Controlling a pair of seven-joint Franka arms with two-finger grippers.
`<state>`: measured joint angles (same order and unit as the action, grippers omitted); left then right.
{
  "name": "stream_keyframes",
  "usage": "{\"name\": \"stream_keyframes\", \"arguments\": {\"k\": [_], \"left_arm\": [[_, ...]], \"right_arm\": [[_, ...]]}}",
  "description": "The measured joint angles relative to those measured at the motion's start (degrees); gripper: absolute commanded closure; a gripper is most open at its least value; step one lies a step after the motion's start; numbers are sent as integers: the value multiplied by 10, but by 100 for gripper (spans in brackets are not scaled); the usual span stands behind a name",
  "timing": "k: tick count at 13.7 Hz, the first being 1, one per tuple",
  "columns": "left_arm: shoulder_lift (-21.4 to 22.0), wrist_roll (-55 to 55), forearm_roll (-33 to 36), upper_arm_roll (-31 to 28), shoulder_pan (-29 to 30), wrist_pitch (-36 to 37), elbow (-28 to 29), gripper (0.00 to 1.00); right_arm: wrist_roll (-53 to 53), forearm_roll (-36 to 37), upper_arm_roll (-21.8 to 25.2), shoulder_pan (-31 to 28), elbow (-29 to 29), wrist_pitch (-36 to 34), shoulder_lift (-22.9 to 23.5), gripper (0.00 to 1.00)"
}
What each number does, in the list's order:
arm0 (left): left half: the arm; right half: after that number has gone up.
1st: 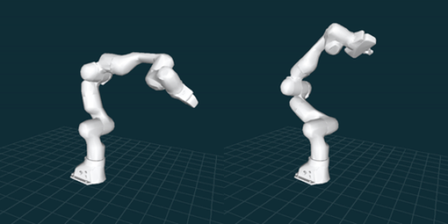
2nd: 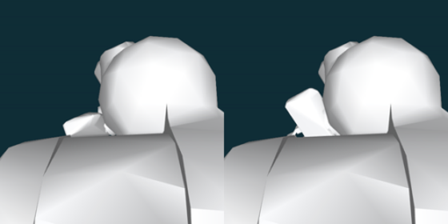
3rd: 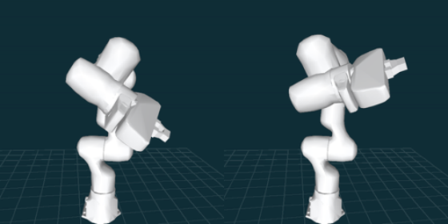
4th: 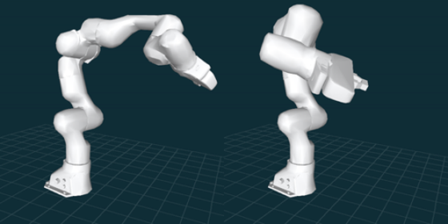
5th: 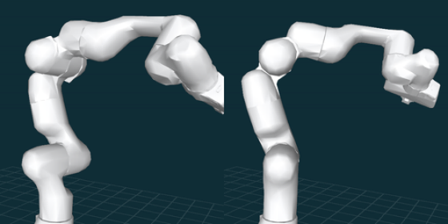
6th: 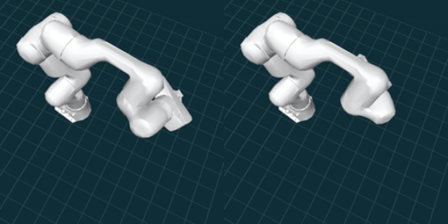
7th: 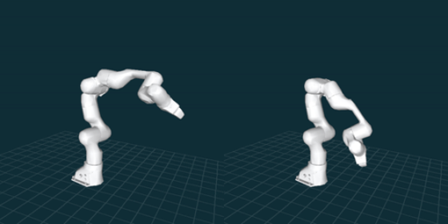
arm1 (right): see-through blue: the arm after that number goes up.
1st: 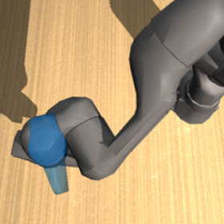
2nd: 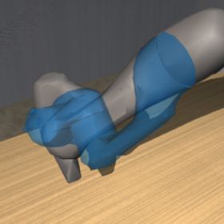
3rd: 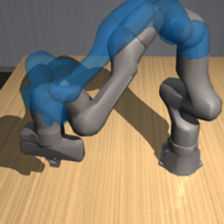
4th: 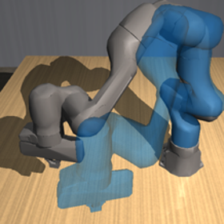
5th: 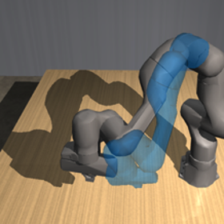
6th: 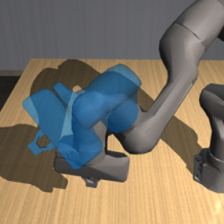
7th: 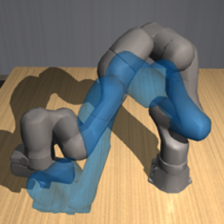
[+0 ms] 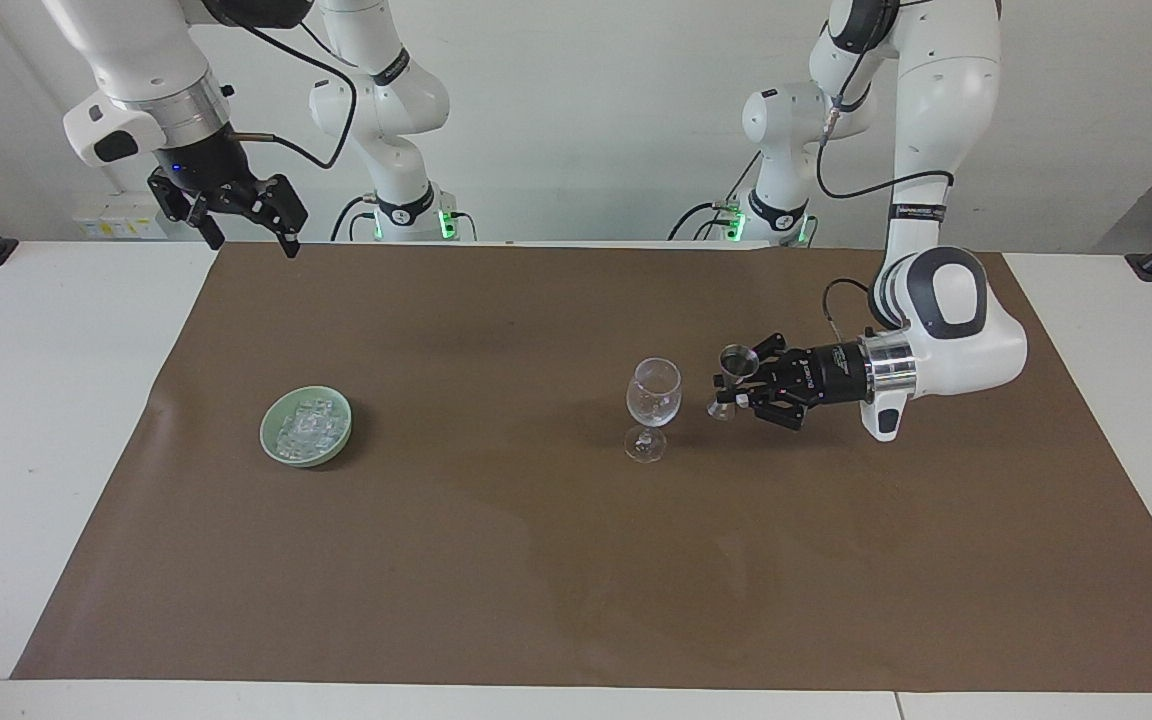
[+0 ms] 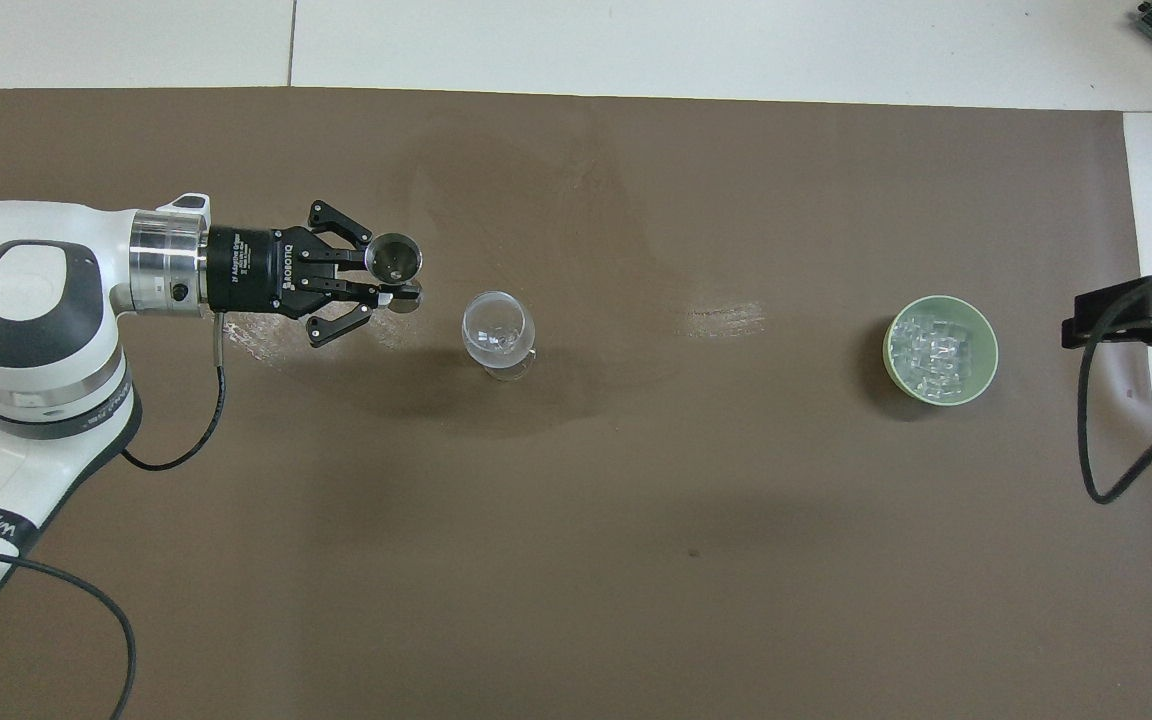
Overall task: Pour wine and add ice with both arms
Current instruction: 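Lift and carry the silver cup with the left gripper over the clear glass, then tilt the silver cup with the left gripper to pour into the glass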
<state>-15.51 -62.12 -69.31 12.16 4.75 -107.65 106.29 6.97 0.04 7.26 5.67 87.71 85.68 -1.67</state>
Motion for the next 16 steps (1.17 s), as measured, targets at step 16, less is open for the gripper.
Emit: {"name": "stream_keyframes", "arguments": {"k": [16], "left_arm": [[49,-47,177,1,-59,-124,9,100]], "right_arm": [[0,0,0,0,0,0,0,0]]}}
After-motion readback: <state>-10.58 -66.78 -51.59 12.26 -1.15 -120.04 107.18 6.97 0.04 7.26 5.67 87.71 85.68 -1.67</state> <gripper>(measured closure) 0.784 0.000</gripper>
